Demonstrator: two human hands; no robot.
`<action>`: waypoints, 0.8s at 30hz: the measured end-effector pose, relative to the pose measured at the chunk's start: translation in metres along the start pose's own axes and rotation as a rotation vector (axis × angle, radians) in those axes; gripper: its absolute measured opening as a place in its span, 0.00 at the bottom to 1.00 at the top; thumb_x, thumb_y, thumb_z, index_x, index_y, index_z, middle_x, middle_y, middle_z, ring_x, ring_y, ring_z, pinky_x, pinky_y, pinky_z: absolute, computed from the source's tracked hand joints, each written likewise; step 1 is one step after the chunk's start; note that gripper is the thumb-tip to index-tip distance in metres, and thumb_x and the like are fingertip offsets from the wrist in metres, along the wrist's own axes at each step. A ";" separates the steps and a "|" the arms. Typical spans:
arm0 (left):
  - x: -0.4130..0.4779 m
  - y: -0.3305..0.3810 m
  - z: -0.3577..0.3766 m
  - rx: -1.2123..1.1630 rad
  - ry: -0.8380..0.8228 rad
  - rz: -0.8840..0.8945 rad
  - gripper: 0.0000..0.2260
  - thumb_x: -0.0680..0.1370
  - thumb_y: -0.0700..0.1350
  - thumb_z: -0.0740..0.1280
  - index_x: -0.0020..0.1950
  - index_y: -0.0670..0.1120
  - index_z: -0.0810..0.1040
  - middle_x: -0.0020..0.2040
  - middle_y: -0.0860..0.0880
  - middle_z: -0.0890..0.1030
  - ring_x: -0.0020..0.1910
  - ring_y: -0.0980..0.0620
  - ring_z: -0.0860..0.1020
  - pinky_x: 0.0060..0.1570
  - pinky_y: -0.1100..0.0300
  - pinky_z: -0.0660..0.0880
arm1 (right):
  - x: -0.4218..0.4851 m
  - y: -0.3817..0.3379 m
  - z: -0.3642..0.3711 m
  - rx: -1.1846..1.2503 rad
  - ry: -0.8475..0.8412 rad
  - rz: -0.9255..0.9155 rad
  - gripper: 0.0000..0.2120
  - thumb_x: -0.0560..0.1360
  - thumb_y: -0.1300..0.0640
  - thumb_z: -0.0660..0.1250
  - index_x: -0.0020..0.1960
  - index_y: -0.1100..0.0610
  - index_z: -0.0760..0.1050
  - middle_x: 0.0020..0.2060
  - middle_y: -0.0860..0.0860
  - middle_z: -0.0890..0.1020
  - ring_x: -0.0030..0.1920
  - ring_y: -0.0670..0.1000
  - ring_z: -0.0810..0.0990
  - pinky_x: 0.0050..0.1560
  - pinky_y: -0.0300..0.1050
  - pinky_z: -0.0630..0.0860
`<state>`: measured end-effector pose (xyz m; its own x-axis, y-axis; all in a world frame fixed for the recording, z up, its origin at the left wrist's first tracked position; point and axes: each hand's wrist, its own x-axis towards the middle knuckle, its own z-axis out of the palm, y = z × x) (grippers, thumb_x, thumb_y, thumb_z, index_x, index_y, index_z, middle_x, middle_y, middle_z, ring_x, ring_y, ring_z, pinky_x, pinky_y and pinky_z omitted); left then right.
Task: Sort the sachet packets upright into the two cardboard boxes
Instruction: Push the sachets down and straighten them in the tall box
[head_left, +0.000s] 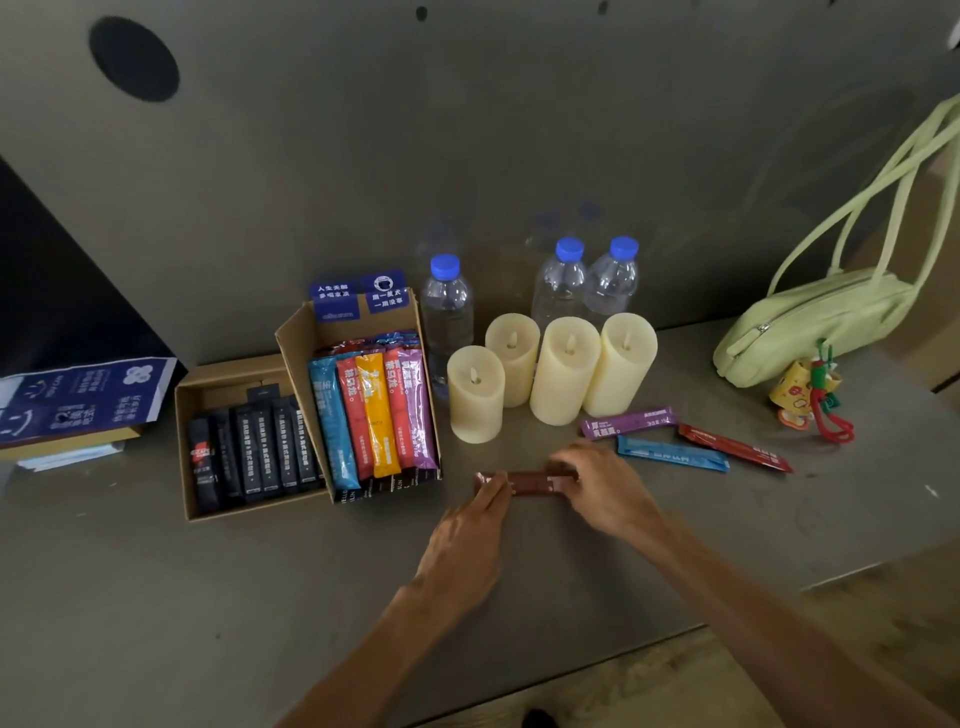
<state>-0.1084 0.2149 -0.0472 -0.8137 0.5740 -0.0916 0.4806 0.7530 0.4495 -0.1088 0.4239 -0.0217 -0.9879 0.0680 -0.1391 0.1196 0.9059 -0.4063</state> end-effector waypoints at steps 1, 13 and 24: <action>-0.002 -0.001 0.001 -0.014 0.009 0.006 0.29 0.80 0.37 0.60 0.80 0.50 0.57 0.80 0.55 0.55 0.62 0.49 0.75 0.65 0.56 0.71 | -0.001 -0.002 0.002 -0.030 -0.025 -0.007 0.10 0.77 0.53 0.69 0.58 0.51 0.80 0.52 0.48 0.79 0.54 0.51 0.79 0.54 0.47 0.76; -0.009 0.035 -0.055 -0.746 0.426 -0.362 0.08 0.77 0.52 0.70 0.53 0.53 0.77 0.45 0.58 0.81 0.42 0.63 0.79 0.40 0.69 0.74 | -0.026 -0.010 -0.030 0.610 -0.252 0.166 0.03 0.75 0.54 0.73 0.47 0.54 0.83 0.32 0.49 0.83 0.28 0.44 0.74 0.31 0.36 0.70; -0.019 0.027 -0.086 -1.041 0.462 -0.374 0.02 0.76 0.44 0.72 0.45 0.48 0.81 0.38 0.52 0.84 0.35 0.58 0.79 0.36 0.64 0.73 | -0.039 -0.072 -0.039 0.776 -0.203 0.055 0.04 0.75 0.56 0.73 0.47 0.56 0.81 0.36 0.51 0.86 0.31 0.46 0.76 0.31 0.37 0.70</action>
<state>-0.1082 0.1963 0.0427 -0.9895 0.0445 -0.1375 -0.1323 0.1048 0.9857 -0.0826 0.3718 0.0481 -0.9503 -0.0407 -0.3087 0.2759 0.3497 -0.8953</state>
